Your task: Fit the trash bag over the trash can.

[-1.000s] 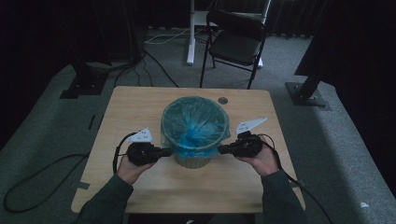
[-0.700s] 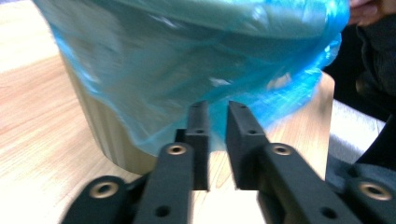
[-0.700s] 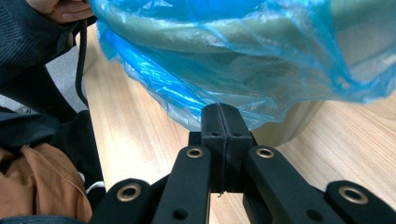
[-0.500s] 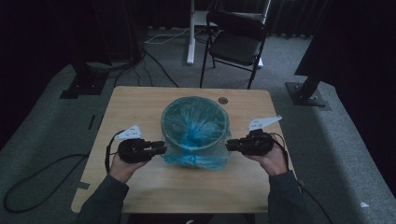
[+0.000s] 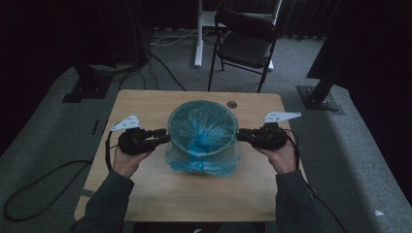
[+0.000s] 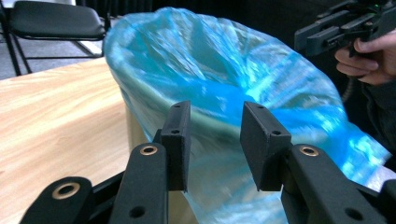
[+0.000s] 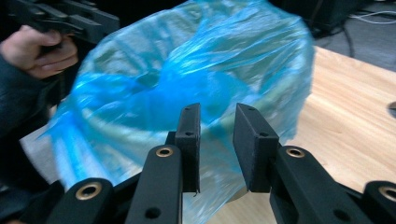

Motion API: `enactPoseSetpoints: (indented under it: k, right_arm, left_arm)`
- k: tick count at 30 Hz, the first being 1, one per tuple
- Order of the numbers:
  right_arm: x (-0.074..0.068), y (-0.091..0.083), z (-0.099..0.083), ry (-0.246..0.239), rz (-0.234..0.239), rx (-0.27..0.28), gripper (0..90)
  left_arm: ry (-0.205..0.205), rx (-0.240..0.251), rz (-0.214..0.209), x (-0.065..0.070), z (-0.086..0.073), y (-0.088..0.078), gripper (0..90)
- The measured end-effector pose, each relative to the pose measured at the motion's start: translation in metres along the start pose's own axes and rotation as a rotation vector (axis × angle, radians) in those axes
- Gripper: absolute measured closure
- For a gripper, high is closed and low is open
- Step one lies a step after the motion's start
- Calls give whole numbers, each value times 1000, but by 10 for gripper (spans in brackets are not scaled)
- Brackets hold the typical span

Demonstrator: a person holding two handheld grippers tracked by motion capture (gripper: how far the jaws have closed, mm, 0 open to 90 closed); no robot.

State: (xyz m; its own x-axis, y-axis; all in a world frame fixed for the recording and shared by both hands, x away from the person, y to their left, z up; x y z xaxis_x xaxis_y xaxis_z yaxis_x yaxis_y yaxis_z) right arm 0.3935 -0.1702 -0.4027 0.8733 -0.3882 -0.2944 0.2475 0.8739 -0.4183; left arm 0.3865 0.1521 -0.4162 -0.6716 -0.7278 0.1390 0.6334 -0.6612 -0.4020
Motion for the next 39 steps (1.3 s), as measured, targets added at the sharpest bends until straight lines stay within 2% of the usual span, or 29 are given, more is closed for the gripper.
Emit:
enactPoseSetpoints:
  k: [2, 8, 13, 19, 22, 26, 39]
  right_arm:
    - [3, 2, 3, 4, -21, 7, 715]
    - [18, 6, 14, 29, -67, 42, 715]
    - [27, 12, 19, 41, -76, 47, 716]
    - [41, 18, 21, 74, -86, 47, 707]
    - [47, 20, 22, 87, -85, 47, 737]
    - [50, 22, 23, 100, -71, 56, 781]
    - [54, 22, 24, 96, -83, 45, 857]
  left_arm:
    - [1, 6, 27, -3, 2, 3, 632]
    - [-28, 15, 52, -9, 9, 13, 638]
    - [-44, 10, 76, -15, 14, 20, 637]
    - [-38, -23, 113, -22, 18, 31, 637]
    - [-40, -34, 120, -26, 20, 36, 655]
    - [-48, -34, 126, -30, 23, 40, 678]
    - [-49, -26, 132, -36, 28, 46, 734]
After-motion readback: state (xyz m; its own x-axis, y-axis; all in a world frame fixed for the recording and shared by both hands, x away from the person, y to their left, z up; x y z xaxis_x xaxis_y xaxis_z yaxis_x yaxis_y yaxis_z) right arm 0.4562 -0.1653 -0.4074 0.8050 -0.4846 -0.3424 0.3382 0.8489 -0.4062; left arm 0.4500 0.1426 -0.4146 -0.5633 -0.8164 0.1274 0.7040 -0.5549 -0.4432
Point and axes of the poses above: each handheld gripper's, and its own axes: y roughly forward along the jaws, z roughly out of its top, x roughly to its right, the point moved 7 cm from there along y, roughly forward along the jaws, and after that the axes turned 12 degrees about z, right-handed, at the moved point
